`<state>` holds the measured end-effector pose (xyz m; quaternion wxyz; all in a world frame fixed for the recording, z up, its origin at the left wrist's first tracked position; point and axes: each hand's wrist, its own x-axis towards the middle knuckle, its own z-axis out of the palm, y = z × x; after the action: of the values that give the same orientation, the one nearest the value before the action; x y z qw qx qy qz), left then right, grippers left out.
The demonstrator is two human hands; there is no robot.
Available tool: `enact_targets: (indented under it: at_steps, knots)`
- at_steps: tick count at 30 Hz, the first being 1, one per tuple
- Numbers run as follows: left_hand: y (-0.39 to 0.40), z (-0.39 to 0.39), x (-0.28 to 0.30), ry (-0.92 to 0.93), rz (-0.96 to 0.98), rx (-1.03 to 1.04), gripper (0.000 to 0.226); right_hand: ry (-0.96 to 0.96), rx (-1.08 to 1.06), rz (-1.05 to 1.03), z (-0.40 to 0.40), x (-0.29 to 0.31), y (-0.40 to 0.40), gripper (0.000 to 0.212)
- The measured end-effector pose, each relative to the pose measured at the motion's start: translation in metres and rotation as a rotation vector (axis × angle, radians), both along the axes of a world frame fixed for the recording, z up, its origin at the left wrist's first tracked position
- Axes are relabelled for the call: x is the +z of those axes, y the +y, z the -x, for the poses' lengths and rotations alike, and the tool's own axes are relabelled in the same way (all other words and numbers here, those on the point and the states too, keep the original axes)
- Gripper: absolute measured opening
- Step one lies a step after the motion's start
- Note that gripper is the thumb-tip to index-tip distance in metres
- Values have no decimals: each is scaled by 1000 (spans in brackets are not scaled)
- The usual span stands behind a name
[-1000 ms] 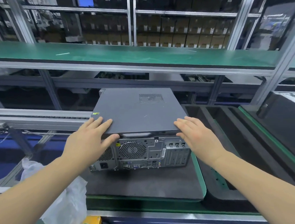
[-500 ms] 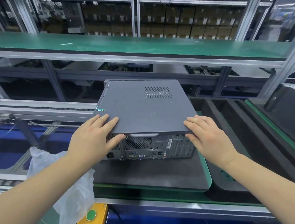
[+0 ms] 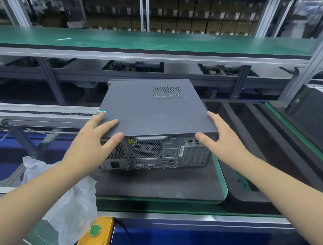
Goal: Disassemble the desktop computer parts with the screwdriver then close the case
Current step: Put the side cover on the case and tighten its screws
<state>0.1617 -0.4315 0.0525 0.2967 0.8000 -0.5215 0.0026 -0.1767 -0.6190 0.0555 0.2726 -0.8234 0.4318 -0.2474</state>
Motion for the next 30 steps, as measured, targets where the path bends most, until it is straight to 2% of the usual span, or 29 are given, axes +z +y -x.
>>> enact_targets:
  at_steps: [1,4,8,16,19,22,25,27,30]
  knots:
    - [1,-2,0,61,28,17,73,-37,-11,-57,0,-1,1,87]
    - [4,-4,0,127,-26,49,69,-105,9,-89,0,-2,2,75]
    - [12,-2,5,-24,-166,15,81,-86,38,-20,6,-3,7,75]
    - [18,12,11,-259,-232,12,74,-52,23,131,8,-8,15,59]
    - [18,12,15,-502,-221,-19,70,53,45,255,7,-8,15,57]
    - [9,25,21,-580,-226,-148,72,159,73,389,5,-2,11,52]
    - [-13,48,22,-651,-295,-272,82,240,119,681,5,0,11,50]
    - [-21,55,24,-684,-297,-283,78,216,130,824,5,-2,12,49]
    - [-20,53,25,-737,-186,-314,61,149,128,898,5,-1,8,48]
